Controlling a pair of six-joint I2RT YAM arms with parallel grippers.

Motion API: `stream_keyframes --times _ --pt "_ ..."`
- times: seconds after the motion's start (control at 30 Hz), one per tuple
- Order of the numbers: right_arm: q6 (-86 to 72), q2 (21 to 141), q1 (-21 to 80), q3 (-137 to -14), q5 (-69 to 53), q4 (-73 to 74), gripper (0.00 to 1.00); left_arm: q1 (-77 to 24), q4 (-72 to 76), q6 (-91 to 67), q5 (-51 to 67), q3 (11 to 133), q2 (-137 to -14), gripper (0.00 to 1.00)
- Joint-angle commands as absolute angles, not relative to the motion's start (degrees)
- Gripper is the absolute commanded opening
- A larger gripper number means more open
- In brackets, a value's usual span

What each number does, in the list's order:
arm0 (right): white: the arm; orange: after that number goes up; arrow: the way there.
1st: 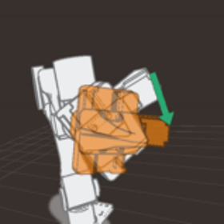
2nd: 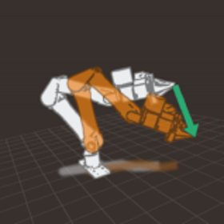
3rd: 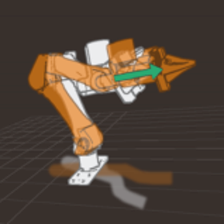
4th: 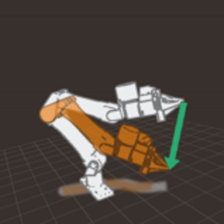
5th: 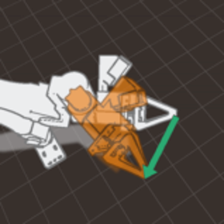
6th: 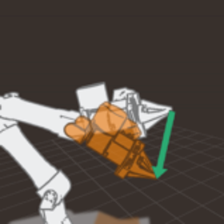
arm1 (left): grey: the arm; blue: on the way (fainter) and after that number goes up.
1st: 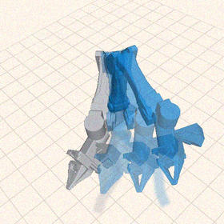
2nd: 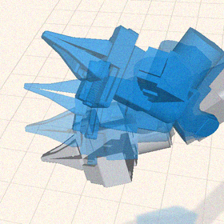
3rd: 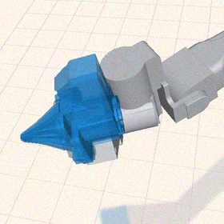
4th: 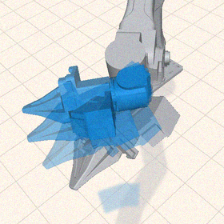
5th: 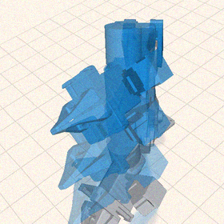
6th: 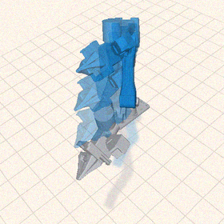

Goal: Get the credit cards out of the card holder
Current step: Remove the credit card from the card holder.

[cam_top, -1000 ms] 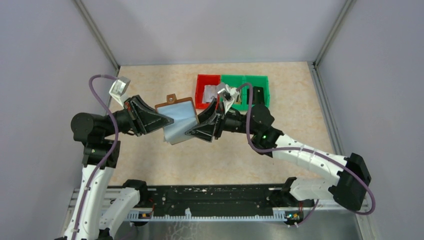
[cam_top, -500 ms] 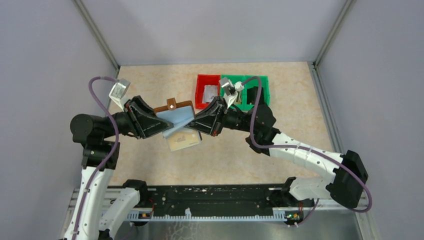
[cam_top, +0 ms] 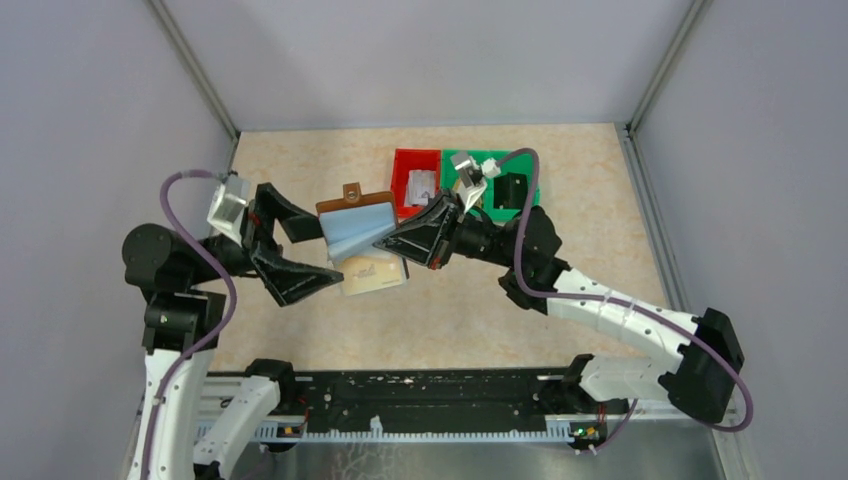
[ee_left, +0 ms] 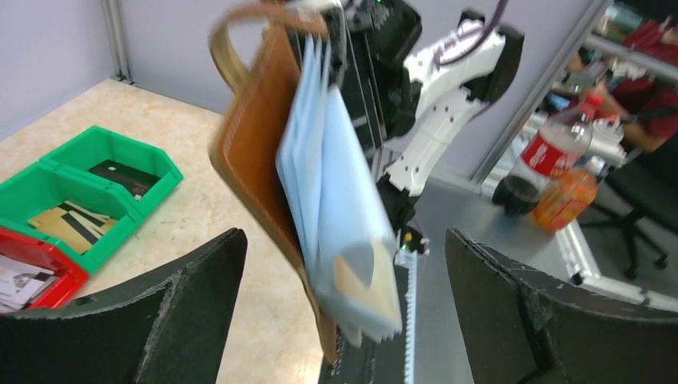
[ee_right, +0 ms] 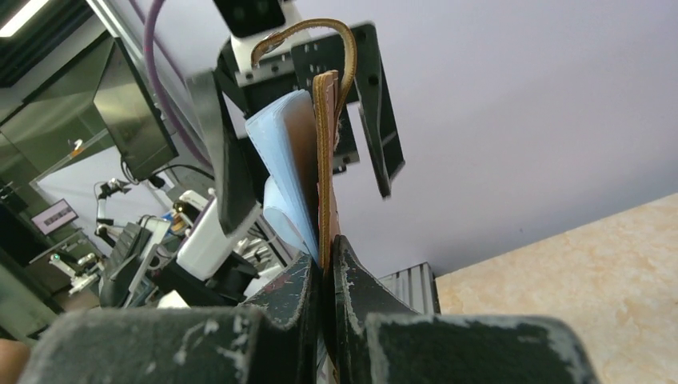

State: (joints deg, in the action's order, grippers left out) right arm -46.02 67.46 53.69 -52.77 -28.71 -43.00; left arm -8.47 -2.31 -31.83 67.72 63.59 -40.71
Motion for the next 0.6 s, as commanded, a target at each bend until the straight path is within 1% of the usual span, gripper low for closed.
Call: stream_keyframes --times 0.0,0.1,0.23,0.3,0.4,0.57 --pt "-46.2 65.7 53.3 -54.7 -29.3 -46.1 0.00 -8.3 -5.0 -20.7 72.6 59.7 -36.6 0.97" --pt "-48.5 67.5 53.3 -55.2 -31.7 -48.4 0.00 -8.3 -6.8 -18.7 72.6 59.2 -36.3 0.92" --pt "-50.8 69.0 53.3 -55.6 -33.6 -50.7 0.00 -8.3 -7.0 -17.7 74.1 59.8 -37.0 0.82" --pt "-51.0 69.2 53.3 -55.7 -33.7 -51.1 0.00 -8.3 -6.9 -17.5 74.5 59.7 -37.0 0.75" --pt "-51.1 69.5 53.7 -55.9 -34.1 -51.4 0.00 -8.3 -6.8 -17.8 73.9 59.0 -36.9 0.61" --pt "-51.3 70.7 54.6 -56.4 -35.0 -51.5 0.00 -8.3 -6.0 -18.4 73.3 57.9 -36.5 0.45"
